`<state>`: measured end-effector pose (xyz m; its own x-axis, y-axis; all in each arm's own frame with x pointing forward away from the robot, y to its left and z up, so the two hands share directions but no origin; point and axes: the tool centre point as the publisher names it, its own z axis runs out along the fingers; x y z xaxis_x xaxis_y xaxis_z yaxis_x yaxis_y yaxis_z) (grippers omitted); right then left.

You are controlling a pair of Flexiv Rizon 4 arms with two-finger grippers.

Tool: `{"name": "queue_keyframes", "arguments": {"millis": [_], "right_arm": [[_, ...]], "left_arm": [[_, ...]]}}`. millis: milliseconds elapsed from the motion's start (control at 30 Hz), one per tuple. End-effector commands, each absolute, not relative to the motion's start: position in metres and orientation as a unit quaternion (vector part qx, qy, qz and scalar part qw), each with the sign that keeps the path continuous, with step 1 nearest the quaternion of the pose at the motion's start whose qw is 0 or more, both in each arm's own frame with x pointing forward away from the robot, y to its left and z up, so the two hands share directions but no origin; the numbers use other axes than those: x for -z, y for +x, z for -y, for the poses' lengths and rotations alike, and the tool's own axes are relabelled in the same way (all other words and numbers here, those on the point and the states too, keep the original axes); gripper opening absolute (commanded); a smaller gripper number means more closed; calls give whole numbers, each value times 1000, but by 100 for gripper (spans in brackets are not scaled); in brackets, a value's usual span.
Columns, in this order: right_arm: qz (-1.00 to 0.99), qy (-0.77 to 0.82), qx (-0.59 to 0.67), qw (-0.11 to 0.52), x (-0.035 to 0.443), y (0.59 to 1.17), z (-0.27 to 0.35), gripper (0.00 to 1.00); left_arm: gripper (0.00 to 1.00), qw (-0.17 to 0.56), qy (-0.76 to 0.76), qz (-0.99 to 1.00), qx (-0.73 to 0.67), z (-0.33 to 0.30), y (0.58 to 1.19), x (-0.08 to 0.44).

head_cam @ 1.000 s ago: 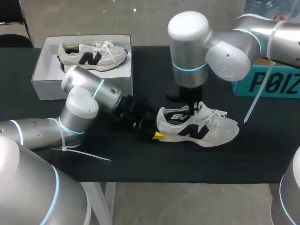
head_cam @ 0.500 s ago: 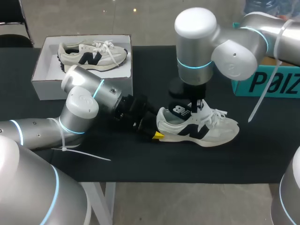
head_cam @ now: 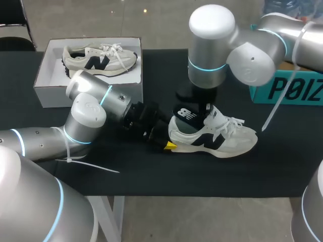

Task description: Take the shoe out of the shoebox, open the shoe tongue, remove and reinsert the insole, then place the shoe into the shoebox

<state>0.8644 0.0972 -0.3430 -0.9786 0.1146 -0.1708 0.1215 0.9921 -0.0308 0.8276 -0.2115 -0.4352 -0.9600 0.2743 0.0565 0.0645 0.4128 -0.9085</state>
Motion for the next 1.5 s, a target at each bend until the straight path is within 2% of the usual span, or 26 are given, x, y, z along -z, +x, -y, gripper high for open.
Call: {"name": "queue_keyframes", "arguments": {"millis": [33,367,733,933,1000,1033,1100,1333,1367,1400,1433,1500], "right_arm": [[-994,59,22,86,343,871,-109,0],[-993,50,9,103,330,882,-129,0],[-994,51,-13,91,332,876,-134,0],[-994,53,-20,88,335,873,-135,25],[-994,53,-22,88,335,873,-135,28],[-994,54,-24,88,335,872,-135,33],[-994,52,-28,87,335,872,-134,33],[-994,51,-50,79,327,873,-125,48],[-994,52,-52,78,325,873,-124,58],[-994,54,-53,74,324,874,-122,58],[-995,53,-51,73,322,875,-120,97],[-995,52,-51,69,320,876,-117,100]], "left_arm": [[0,99,-102,835,-531,215,829,442],[0,99,-102,835,-531,215,829,442],[0,99,-102,835,-531,215,829,442],[0,99,-102,835,-531,215,829,442],[0,99,-102,835,-531,215,829,442],[0,99,-102,835,-531,215,829,442],[0,99,-102,835,-531,215,829,442],[0,99,-102,835,-531,215,829,442],[0,99,-102,835,-531,215,829,442],[0,99,-102,835,-531,215,829,442],[0,99,-102,835,-531,215,829,442],[0,99,-102,835,-531,215,829,442]]}}
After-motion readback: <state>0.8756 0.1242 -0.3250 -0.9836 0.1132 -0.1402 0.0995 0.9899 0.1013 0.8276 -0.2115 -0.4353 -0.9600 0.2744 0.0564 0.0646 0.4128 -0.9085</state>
